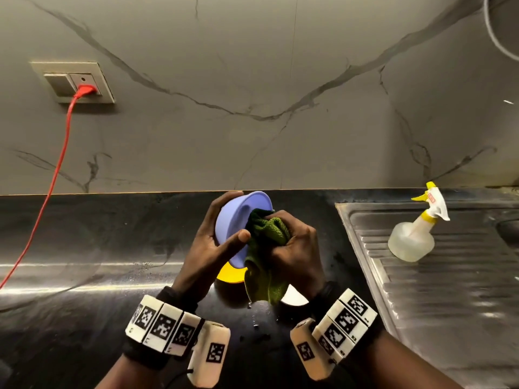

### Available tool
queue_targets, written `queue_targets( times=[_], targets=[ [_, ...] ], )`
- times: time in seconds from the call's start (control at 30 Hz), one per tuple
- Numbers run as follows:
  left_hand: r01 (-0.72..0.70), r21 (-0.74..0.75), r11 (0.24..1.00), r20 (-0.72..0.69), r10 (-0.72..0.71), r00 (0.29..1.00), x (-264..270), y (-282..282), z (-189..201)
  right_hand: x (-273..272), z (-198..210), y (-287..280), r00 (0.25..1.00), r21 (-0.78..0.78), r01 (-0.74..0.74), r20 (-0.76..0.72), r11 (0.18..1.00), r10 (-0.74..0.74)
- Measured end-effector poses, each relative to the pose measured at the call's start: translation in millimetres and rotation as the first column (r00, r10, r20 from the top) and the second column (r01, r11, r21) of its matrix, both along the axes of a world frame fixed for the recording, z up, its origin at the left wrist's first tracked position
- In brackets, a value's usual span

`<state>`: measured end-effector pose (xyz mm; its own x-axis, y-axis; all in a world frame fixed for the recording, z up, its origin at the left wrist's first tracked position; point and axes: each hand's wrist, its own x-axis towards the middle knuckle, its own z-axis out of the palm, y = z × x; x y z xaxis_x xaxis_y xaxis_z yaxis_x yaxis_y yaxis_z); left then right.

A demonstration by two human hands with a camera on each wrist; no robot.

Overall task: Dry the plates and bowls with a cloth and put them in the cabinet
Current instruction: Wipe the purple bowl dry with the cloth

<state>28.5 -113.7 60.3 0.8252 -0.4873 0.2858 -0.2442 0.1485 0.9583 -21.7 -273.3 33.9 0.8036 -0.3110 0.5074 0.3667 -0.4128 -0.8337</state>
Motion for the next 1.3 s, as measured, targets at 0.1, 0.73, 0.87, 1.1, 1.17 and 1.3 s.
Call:
queue_targets(
  times=[0.1,0.73,0.87,1.1,1.17,1.3],
  targets=[
    [0.053,0.037,0.998,-0.016,-0.053,0.998,4.2,0.6,2.7,9.9,4.6,-7.4,0.999,-0.068,0.029,0.018,0.997,-0.028],
    [-0.089,-0.045,0.995,0.068,0.092,0.993,-1.4,-4.7,-6.8,6.5,-3.0,6.5,0.997,-0.002,0.010,-0.077,1.000,-0.010],
    [-0.031,0.066,0.997,0.072,0.026,0.997,6.3,-0.9,-0.4,10.5,1.4,0.2,0.996,-0.123,0.087,0.024,0.989,-0.085],
    [0.042,0.085,0.996,-0.030,-0.039,0.999,5.8,4.4,0.3,17.1,16.6,-1.9,0.995,-0.217,0.062,0.086,0.974,-0.044],
    [-0.010,0.060,0.998,0.005,0.009,1.000,-0.5,2.5,-6.6,16.6,13.4,0.7,0.995,-0.091,0.095,0.025,0.991,-0.093],
    [-0.061,-0.031,0.998,0.052,0.063,0.997,-9.3,0.2,-15.1,10.7,10.3,7.3,0.996,0.038,0.089,-0.034,0.995,-0.087]
  ],
)
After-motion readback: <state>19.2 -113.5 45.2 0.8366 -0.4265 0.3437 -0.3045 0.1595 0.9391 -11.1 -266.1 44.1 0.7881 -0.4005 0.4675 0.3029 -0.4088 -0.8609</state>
